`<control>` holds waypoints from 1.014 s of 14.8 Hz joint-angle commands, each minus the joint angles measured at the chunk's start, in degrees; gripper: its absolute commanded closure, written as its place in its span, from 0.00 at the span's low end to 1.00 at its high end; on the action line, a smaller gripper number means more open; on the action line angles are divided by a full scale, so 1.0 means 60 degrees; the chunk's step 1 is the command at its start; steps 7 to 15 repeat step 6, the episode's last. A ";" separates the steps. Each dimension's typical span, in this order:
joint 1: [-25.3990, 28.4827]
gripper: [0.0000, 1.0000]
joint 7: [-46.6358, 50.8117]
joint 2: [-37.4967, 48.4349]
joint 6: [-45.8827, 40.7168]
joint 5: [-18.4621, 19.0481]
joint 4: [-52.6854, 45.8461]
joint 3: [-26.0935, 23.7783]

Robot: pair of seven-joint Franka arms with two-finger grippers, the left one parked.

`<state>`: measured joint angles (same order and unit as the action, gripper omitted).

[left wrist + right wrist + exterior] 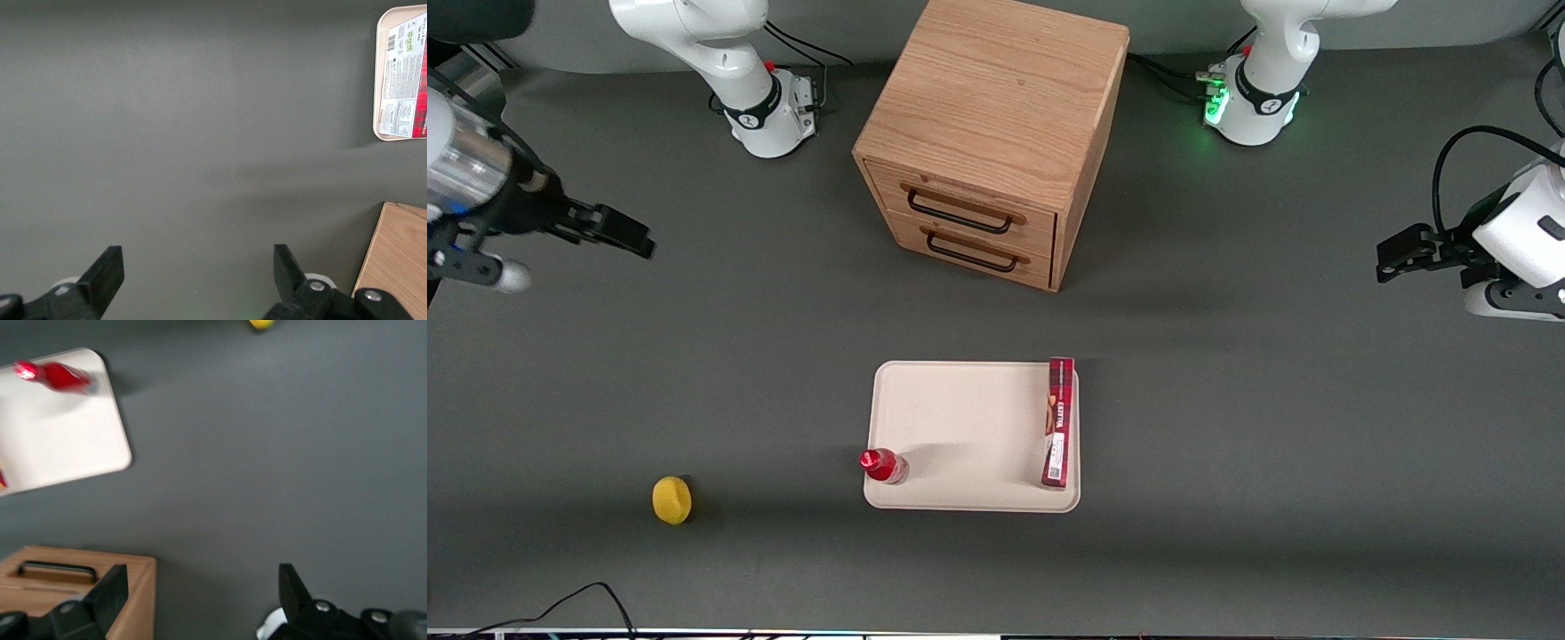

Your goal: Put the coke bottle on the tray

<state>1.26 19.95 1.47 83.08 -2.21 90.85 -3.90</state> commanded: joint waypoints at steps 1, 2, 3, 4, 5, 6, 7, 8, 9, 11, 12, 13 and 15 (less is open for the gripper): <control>0.0024 0.00 -0.0438 0.2197 0.1810 -0.0231 0.3750 0.0195; 0.0024 0.00 -0.0453 0.2244 0.1827 -0.0231 0.3784 0.0196; 0.0010 0.00 -0.0482 0.2245 0.1798 -0.0217 0.3669 0.0196; -0.0005 0.00 -0.0381 0.2187 0.1769 -0.0217 0.3450 0.0196; -0.0005 0.00 -0.0336 0.2084 0.1725 -0.0217 0.3158 0.0196; -0.0034 0.00 -0.0307 0.1982 0.1594 -0.0202 0.2966 0.0210; -0.0034 0.00 -0.0307 0.1982 0.1594 -0.0202 0.2966 0.0210; -0.0034 0.00 -0.0307 0.1982 0.1594 -0.0202 0.2966 0.0210; -0.0034 0.00 -0.0307 0.1982 0.1594 -0.0202 0.2966 0.0210; -0.0034 0.00 -0.0307 0.1982 0.1594 -0.0202 0.2966 0.0210; -0.0034 0.00 -0.0307 0.1982 0.1594 -0.0202 0.2966 0.0210; -0.0034 0.00 -0.0307 0.1982 0.1594 -0.0202 0.2966 0.0210; -0.0034 0.00 -0.0307 0.1982 0.1594 -0.0202 0.2966 0.0210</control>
